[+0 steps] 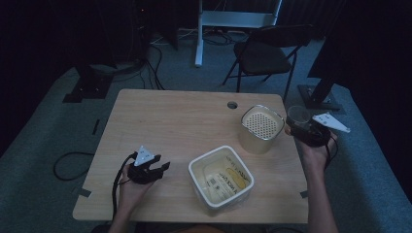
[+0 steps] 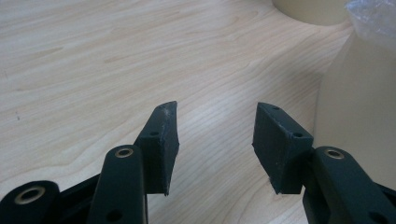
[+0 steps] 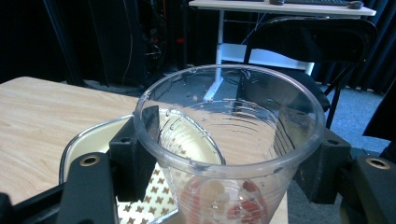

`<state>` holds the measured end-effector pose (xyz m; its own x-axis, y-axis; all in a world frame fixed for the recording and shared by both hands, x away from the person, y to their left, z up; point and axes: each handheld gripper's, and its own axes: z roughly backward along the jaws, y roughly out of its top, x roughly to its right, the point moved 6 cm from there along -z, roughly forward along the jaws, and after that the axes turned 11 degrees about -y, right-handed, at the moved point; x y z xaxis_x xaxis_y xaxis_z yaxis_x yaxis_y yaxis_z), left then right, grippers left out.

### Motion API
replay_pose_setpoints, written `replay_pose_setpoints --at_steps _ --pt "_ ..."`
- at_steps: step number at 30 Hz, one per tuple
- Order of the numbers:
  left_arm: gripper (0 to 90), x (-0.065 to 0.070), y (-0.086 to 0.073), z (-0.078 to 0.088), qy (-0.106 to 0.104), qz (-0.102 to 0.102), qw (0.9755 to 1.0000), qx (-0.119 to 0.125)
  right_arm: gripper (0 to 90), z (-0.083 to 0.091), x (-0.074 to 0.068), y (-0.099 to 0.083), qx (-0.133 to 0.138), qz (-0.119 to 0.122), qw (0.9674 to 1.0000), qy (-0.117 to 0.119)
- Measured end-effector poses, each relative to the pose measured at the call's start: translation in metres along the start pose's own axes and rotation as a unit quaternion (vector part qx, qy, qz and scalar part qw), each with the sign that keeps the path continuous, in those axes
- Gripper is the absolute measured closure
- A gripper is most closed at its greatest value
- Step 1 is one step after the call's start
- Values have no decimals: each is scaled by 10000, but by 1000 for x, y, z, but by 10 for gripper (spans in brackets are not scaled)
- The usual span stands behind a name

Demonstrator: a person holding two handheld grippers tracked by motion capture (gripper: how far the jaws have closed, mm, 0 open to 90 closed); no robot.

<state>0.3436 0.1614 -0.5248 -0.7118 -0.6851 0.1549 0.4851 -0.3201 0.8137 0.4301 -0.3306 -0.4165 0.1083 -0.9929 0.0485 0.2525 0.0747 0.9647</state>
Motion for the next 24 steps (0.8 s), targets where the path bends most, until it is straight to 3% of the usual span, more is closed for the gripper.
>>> replay_pose_setpoints --at_steps 9,19,21,22,24 --pt "513 -1 -10 -4 -29 90 9999 -84 329 -14 3 8 -64 308 9993 -205" --pt "517 -1 -18 -10 -21 156 9998 -112 339 -26 6 14 -83 470 9981 -388" --pt "517 -1 -19 -12 -17 159 9998 -126 340 -29 5 15 -129 621 9970 -447" --pt "517 -2 -20 -12 -9 157 9998 -136 340 -31 2 16 -163 842 9950 -513" --pt "517 -2 -22 -13 -20 171 9997 -155 341 -31 1 16 -183 913 9942 -543"
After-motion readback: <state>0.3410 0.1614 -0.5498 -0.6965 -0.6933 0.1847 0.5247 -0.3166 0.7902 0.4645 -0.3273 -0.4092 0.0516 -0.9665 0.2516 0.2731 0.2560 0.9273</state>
